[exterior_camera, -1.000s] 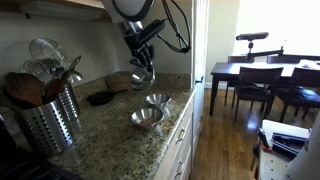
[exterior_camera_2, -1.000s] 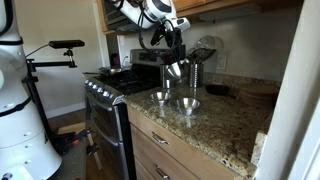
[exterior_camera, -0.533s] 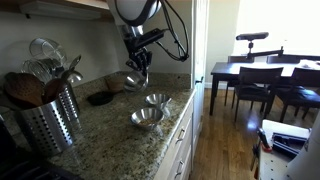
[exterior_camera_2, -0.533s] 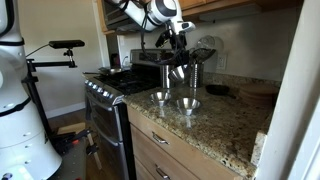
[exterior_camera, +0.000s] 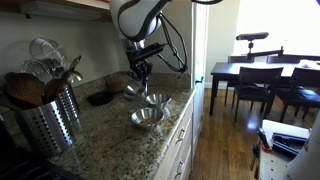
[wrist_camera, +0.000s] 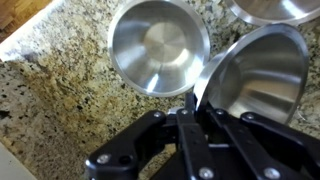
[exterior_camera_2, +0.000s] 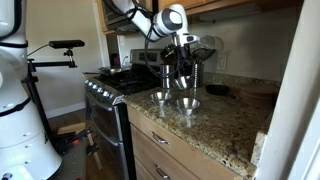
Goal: Pour the contents of the middle bowl into the left bowl
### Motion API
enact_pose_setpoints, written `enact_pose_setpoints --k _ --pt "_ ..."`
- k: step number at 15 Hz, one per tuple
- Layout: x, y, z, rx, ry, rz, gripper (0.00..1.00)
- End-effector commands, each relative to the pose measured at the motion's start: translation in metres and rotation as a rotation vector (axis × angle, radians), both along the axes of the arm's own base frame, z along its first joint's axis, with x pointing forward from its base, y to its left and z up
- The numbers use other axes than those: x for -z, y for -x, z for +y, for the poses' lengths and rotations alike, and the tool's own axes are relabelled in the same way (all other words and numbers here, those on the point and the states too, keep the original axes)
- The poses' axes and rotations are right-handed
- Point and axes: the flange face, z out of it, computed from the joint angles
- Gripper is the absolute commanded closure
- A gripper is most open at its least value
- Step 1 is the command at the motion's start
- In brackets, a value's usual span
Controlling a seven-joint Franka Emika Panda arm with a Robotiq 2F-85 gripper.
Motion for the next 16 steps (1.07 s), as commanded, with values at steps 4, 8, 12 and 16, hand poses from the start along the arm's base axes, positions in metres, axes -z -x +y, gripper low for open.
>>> enact_pose_setpoints --k 4,8,12,16 --pt "0.021 -0.013 -0.015 0.021 -0.049 -0.016 0.92" --pt "0.03 -0.024 -0.016 0.027 -0.069 -0.017 0.92" --pt "0.036 -0.035 -0.013 0.025 -0.092 -0.014 0.92" --pt "0.043 -0.046 -0.007 0.011 -0.108 -0.009 0.92"
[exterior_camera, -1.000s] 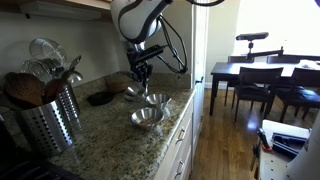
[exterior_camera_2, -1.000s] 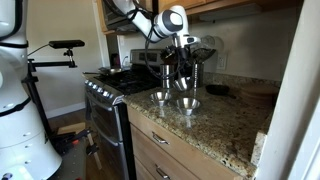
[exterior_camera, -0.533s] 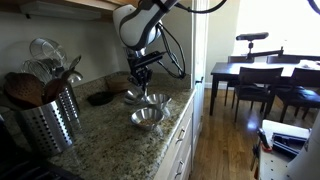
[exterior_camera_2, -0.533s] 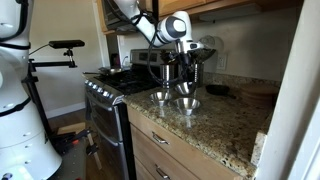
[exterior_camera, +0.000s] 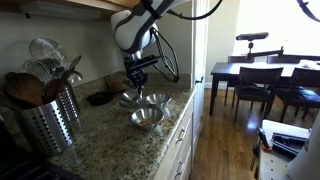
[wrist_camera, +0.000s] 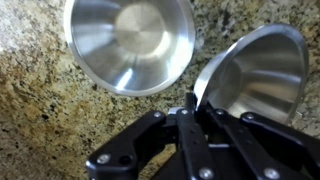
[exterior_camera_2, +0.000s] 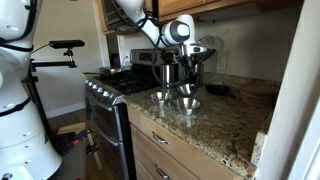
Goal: Pour the contents of the middle bowl into the left bowl
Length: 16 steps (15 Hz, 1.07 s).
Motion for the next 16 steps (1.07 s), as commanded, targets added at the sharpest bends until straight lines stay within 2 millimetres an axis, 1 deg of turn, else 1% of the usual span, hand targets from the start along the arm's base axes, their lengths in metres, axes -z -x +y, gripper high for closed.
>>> enact_pose_setpoints --k 1,7,10,11,12,14,15,16 --pt "0.001 -0.014 0.004 -0.021 -0.03 -0.011 0.92" --pt "0.011 -0.024 0.018 -0.043 -0.038 -0.002 0.92" --pt "0.015 -0.026 0.019 -0.047 -0.033 0.003 0.92" --pt "0.017 -0.026 0.019 -0.047 -0.033 0.006 0.91" --pt "0.018 -0.026 0.019 -0.048 -0.031 0.007 0.85" --pt "0.018 -0.026 0.018 -0.049 -0.03 0.008 0.83" --pt "0.018 -0.026 0.018 -0.052 -0.028 0.009 0.73" --pt "0.018 -0.026 0.018 -0.053 -0.027 0.01 0.59"
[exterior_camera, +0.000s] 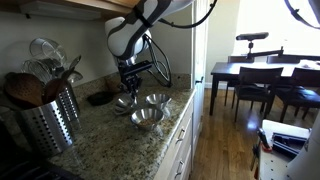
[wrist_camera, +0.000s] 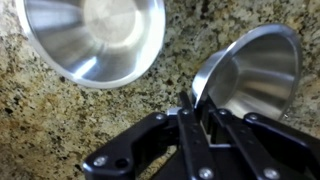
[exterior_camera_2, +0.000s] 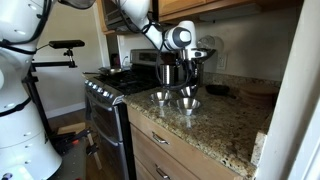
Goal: Pour the contents of the middle bowl into the left bowl
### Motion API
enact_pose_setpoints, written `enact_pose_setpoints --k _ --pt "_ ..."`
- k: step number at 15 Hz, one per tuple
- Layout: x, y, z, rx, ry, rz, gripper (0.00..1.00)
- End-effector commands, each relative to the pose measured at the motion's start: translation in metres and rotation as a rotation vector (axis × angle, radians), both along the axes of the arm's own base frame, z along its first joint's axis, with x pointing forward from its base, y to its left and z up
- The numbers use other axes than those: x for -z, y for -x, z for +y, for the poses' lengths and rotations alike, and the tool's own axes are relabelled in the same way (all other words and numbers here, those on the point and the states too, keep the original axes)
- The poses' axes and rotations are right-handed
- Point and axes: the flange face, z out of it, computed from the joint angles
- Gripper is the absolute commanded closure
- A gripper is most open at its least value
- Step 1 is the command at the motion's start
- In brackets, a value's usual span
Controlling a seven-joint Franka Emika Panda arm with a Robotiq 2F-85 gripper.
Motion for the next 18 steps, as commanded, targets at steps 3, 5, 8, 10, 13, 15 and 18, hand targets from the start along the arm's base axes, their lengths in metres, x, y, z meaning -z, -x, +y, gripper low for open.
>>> enact_pose_setpoints --k 3,5,8,10,13,15,18 --pt "-0.005 -0.002 -0.002 -0.012 -0.003 0.007 0.41" --pt "-0.007 -0.002 -0.003 -0.013 0.003 0.005 0.28" --pt "-0.014 0.0 -0.005 -0.014 0.014 -0.002 0.09" --pt "-0.021 0.002 -0.004 -0.018 0.027 -0.007 0.01" --pt "-0.029 0.009 0.002 -0.034 0.048 -0.01 0.0" --pt "-0.035 0.018 0.011 -0.057 0.066 -0.01 0.0" --pt "-0.021 -0.001 0.011 -0.043 0.035 -0.024 0.0"
